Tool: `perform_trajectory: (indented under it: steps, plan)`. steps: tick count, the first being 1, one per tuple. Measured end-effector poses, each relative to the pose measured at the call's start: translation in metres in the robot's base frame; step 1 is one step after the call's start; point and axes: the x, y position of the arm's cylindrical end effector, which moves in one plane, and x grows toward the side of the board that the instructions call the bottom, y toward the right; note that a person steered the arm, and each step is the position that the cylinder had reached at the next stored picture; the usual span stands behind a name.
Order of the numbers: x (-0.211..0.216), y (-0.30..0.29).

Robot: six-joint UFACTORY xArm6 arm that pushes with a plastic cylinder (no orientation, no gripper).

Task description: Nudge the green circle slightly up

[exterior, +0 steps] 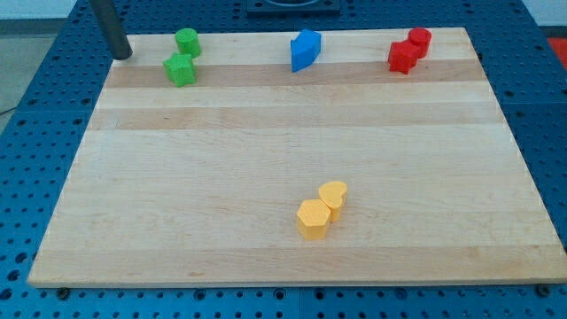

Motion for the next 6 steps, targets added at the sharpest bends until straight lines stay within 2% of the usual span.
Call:
perform_trajectory:
  steps: [1, 3, 4, 5, 6]
  plan:
    - [-0.023, 0.025]
    - [0.0, 0.15]
    - [0.0, 0.13]
    - [0.017, 0.123]
    - [0.031, 0.155]
